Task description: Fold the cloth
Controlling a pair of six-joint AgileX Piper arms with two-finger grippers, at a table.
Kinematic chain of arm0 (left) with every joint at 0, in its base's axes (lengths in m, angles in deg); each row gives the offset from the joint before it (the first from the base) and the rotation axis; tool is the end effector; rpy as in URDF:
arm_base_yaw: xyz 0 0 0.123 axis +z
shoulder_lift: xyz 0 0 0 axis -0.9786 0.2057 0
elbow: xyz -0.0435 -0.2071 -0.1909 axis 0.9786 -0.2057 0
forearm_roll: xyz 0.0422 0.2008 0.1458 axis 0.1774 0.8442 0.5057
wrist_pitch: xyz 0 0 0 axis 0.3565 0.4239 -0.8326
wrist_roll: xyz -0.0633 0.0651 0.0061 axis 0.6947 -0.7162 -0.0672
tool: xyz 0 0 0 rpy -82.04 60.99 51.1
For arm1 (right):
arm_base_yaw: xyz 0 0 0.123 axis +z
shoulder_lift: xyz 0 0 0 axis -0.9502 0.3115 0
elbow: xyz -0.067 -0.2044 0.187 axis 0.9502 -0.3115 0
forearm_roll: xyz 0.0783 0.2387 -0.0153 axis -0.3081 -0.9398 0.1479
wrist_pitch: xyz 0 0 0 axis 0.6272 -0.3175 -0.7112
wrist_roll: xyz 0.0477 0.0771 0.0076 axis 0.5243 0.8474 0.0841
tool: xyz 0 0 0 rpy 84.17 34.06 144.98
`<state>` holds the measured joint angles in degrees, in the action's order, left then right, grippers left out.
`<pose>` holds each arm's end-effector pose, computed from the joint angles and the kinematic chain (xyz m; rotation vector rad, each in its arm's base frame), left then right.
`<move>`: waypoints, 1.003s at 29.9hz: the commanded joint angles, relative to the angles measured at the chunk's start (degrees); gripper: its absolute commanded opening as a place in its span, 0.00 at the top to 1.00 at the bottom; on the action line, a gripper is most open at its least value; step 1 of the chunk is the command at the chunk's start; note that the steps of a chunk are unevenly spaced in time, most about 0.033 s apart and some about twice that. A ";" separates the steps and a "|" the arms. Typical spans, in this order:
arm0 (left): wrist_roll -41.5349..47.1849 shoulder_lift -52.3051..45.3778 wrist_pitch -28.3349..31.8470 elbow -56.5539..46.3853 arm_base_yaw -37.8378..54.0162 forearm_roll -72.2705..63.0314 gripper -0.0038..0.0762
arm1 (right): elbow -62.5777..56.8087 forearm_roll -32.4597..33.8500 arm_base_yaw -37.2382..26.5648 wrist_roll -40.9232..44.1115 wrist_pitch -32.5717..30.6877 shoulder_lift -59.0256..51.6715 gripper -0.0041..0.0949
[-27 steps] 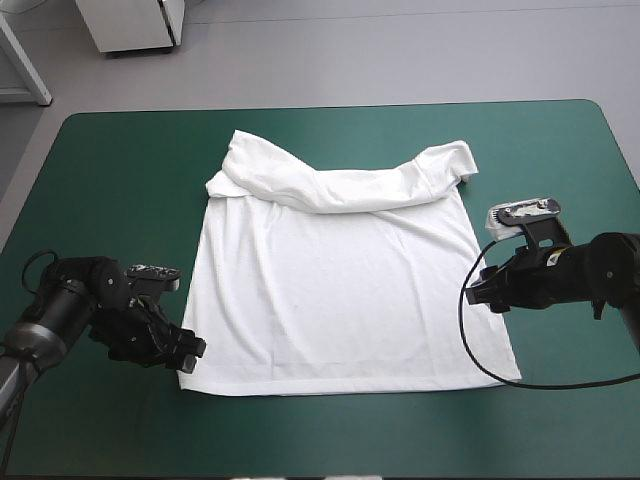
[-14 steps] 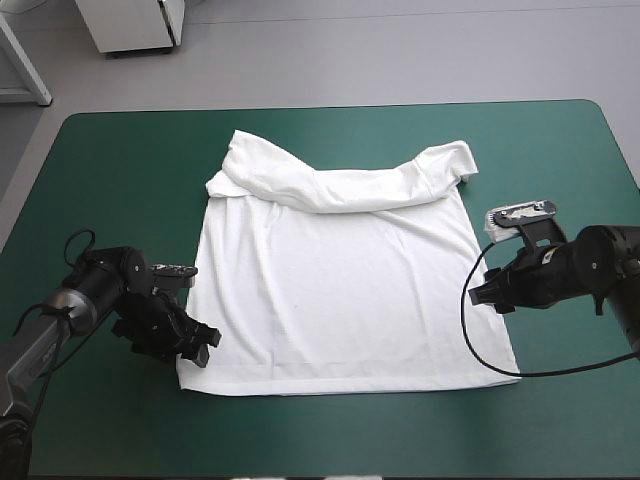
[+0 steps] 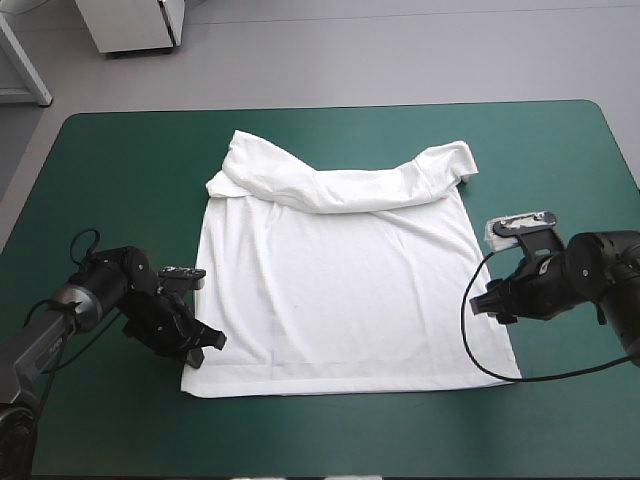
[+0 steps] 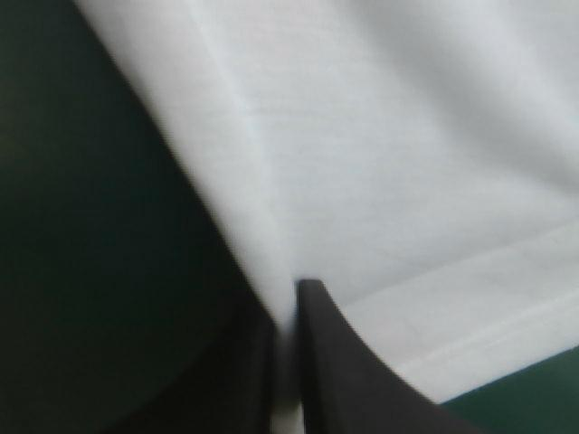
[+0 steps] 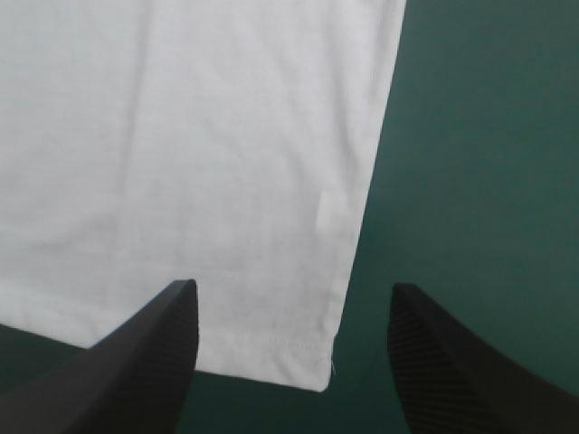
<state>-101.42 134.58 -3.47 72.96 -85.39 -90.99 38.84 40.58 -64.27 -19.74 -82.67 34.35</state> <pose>0.2294 -0.0518 0.2084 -0.4107 -3.0452 0.3856 0.2112 0.0358 0.3194 -0.3734 2.7228 0.1186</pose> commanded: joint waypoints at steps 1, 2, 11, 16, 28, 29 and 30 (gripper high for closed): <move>-0.50 -1.48 -2.22 1.09 -0.11 -0.73 0.95 | -3.49 1.65 0.61 0.76 1.20 -0.86 0.38; -0.50 -1.48 -2.94 1.09 -0.11 -0.60 0.95 | -5.50 1.65 0.60 0.76 1.75 -0.86 0.38; -0.50 -1.69 -3.72 1.09 -0.11 -0.82 0.95 | -16.52 1.80 0.60 0.76 5.61 -0.86 0.38; -0.50 -2.49 -3.72 1.09 -0.11 -0.60 0.95 | -18.93 2.08 0.60 0.77 8.20 0.40 0.38; -1.13 -2.49 -4.16 1.09 -0.11 -0.83 0.95 | -19.06 -2.68 0.60 -0.15 10.53 9.10 0.66; -1.13 -2.49 -4.16 1.09 -0.11 -0.83 0.95 | -19.06 -2.94 0.60 -0.15 10.41 9.55 0.72; -1.13 -2.49 -3.82 1.09 -0.11 -0.72 0.95 | -19.06 -3.80 0.60 -0.83 10.06 10.17 0.83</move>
<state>-102.48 134.11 -6.08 72.94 -85.39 -90.80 20.08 42.63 -63.92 -19.07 -74.30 42.47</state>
